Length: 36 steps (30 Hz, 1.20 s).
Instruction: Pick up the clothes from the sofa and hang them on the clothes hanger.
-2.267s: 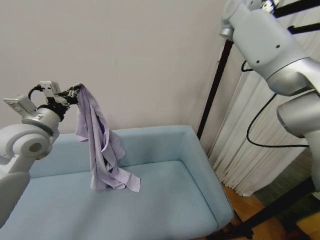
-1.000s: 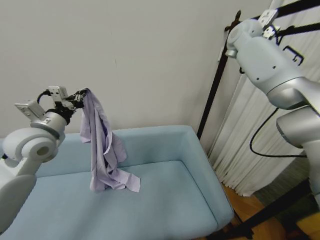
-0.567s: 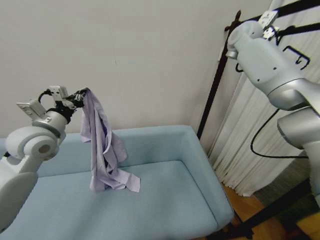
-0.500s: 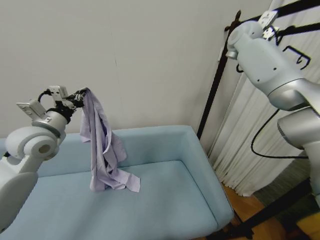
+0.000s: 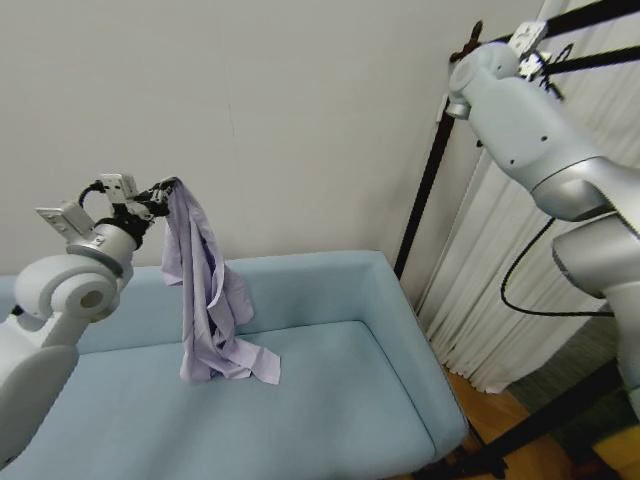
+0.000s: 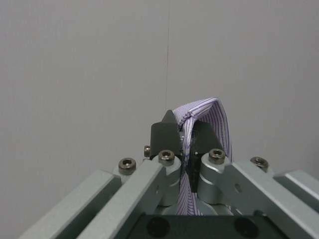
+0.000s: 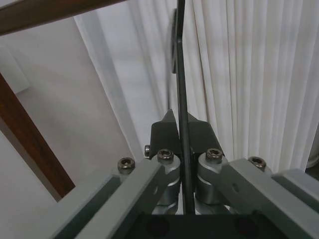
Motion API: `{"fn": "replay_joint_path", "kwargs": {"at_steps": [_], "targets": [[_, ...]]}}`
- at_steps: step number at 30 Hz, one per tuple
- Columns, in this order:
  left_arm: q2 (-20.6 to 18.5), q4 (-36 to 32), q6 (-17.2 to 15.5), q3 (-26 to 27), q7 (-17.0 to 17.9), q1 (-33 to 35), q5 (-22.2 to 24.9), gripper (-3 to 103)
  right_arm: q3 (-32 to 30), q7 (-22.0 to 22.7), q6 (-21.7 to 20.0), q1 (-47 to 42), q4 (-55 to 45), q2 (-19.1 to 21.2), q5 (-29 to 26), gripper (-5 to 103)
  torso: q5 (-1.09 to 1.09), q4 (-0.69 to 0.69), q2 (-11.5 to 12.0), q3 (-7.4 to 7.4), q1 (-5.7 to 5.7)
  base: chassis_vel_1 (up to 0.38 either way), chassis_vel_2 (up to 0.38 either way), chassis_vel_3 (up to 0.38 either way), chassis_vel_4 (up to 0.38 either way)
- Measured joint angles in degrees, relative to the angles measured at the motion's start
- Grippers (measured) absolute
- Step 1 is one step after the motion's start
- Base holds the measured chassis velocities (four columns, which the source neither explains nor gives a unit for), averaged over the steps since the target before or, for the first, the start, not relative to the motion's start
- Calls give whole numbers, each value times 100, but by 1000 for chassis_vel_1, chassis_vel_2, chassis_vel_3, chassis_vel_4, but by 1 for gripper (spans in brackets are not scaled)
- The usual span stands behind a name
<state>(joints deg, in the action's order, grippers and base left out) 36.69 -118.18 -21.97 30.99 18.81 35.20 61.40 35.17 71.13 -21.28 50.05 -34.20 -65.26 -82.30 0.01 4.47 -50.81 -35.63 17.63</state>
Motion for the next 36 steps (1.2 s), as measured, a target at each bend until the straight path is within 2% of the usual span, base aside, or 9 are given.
{"fn": "replay_joint_path", "kwargs": {"at_steps": [9, 22, 25, 26, 28, 32, 33, 36], "targets": [[66, -20, 1, 3, -1, 47, -60, 2, 108, 151, 146, -132, -415, 158, 212, 2, 0, -1, 0, 0, 0, 0, 0, 0, 0], [173, -23, 1, 98, 3, 204, -153, 2, 139, 522, 182, -622, -1572, 434, -82, 2, -1, -1, 0, 0, 0, 0, 0, 0, 0], [142, -18, 14, 231, -34, 317, -155, 2, 198, 600, 194, -828, -2447, 722, -444, 2, 0, -1, 0, 0, 0, 0, 0, 0, 0], [142, -18, 14, 231, -34, 317, -155, 2, 198, 600, 194, -828, -2447, 722, -444, 2, 0, -1, 0, 0, 0, 0, 0, 0, 0], [87, -5, 15, 270, -68, 382, -162, 2, 293, 573, 148, -979, -3451, 1115, -892, 2, -3, -3, 0, 0, 0, 0, 0, 0, 0], [-51, 50, 12, 167, -75, 325, -122, 2, 374, 296, 30, -1215, -4943, 1674, -1536, 2, -1, 1, 0, 1, -1, 0, 0, 0, 0], [-51, 50, 12, 167, -75, 325, -122, 2, 374, 296, 30, -1215, -4943, 1674, -1536, 2, -1, 1, 0, 1, -1, 0, 0, 0, 0], [-258, 110, 9, 83, -186, 309, 91, 2, 319, -97, -64, -1456, -5934, 2051, -1813, 2, -1, -1, 0, 0, 0, 0, 0, 0, 0]]}}
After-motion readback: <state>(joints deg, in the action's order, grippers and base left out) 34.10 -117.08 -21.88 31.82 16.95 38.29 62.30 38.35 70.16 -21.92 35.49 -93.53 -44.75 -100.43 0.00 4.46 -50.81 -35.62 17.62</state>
